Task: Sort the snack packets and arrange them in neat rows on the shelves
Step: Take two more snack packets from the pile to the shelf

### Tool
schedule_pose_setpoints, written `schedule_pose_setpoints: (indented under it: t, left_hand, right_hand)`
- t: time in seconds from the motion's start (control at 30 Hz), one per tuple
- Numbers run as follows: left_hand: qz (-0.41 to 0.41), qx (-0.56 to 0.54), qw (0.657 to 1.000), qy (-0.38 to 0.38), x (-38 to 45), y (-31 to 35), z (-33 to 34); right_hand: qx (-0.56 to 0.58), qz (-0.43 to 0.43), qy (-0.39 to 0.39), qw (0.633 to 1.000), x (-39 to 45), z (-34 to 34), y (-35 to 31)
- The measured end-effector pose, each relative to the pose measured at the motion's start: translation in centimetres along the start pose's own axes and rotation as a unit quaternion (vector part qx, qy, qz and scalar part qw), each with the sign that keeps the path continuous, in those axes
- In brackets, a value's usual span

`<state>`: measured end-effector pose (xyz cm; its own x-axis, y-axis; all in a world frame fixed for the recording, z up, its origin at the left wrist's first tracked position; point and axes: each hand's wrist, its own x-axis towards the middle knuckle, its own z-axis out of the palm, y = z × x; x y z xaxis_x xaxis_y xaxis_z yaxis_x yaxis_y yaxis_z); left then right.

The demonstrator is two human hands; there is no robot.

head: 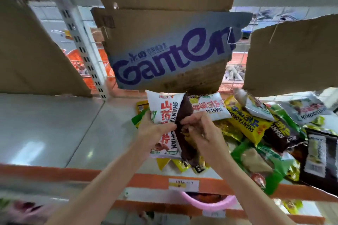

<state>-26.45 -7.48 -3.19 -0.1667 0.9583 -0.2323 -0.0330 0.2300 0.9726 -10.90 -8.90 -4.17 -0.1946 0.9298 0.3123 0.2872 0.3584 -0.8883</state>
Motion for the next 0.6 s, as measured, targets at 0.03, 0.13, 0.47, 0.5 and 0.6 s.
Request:
schedule_pose_setpoints:
  t: [0.03,0.13,0.47,0.5,0.6]
  left_hand:
    - [0.005,-0.006,1.0,0.02,-0.2,-0.1,-0.9]
    - [-0.002,-0.029,0.996,0.085,-1.1,-0.4,-3.8]
    - [-0.02,-0.097,0.979,0.181,-6.4,-0.9,-14.9]
    - [-0.032,-0.097,0.976,0.192,-7.0,-1.1,-16.2]
    - [-0.051,-0.119,0.964,0.232,-9.2,-1.8,-19.9]
  right_hand:
    - [-0.016,-0.016,-0.009,1.0,0.3,0.8,0.0]
    - [-0.037,-0.031,-0.007,0.999,1.2,3.7,-0.2]
    - [0.291,0.248,-0.273,0.883,3.3,14.0,-1.8]
    - [0.258,0.228,-0.277,0.897,3.5,15.2,-2.1]
    - [0.233,0.214,-0.296,0.901,3.4,18.6,-3.0]
